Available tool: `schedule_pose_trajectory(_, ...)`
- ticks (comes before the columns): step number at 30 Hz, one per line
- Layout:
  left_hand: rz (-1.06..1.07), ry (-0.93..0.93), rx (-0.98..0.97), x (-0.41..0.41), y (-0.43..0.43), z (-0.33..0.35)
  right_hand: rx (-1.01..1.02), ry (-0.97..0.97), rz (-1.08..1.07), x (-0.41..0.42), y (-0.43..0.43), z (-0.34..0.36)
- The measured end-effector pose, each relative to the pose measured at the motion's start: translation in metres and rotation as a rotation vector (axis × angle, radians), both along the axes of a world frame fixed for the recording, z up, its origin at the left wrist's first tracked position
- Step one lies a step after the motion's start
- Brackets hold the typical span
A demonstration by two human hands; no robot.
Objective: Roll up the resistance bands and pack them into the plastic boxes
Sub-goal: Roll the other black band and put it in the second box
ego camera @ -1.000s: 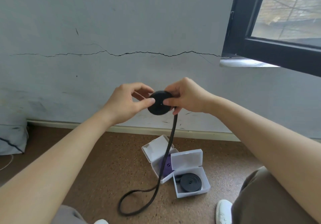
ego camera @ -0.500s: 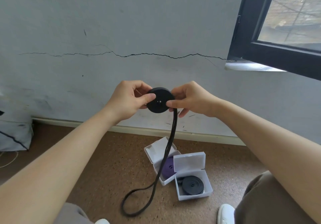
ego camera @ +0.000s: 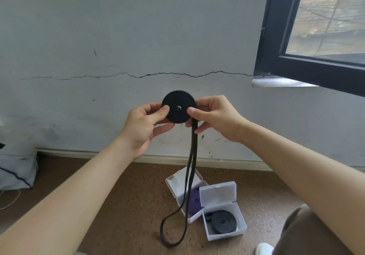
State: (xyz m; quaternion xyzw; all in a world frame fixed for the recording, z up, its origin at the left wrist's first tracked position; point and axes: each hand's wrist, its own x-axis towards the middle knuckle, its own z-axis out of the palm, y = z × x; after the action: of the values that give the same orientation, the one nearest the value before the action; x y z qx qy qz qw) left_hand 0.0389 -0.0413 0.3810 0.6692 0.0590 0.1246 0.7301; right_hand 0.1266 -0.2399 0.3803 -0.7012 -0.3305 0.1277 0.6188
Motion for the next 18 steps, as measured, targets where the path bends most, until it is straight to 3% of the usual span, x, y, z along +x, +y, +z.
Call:
schedule_pose_trajectory(2,0.006,0.028,0.136,-0.001,0.003,0.001,-0.050,-0.032,-0.001,0.001,-0.002,-0.001)
schedule_pose_trajectory(5,0.068,-0.034,0.579,-0.002,0.008,0.001,-0.197,-0.142,-0.007,0.003,-0.002,-0.005)
schedule_pose_trajectory(9,-0.031,-0.139,0.912,-0.003,0.007,0.001,-0.421,-0.318,0.020,0.002,0.000,-0.008)
schedule_pose_trajectory(18,-0.143,-0.039,1.034,-0.004,0.005,-0.005,-0.636,-0.482,0.093,-0.007,0.008,-0.010)
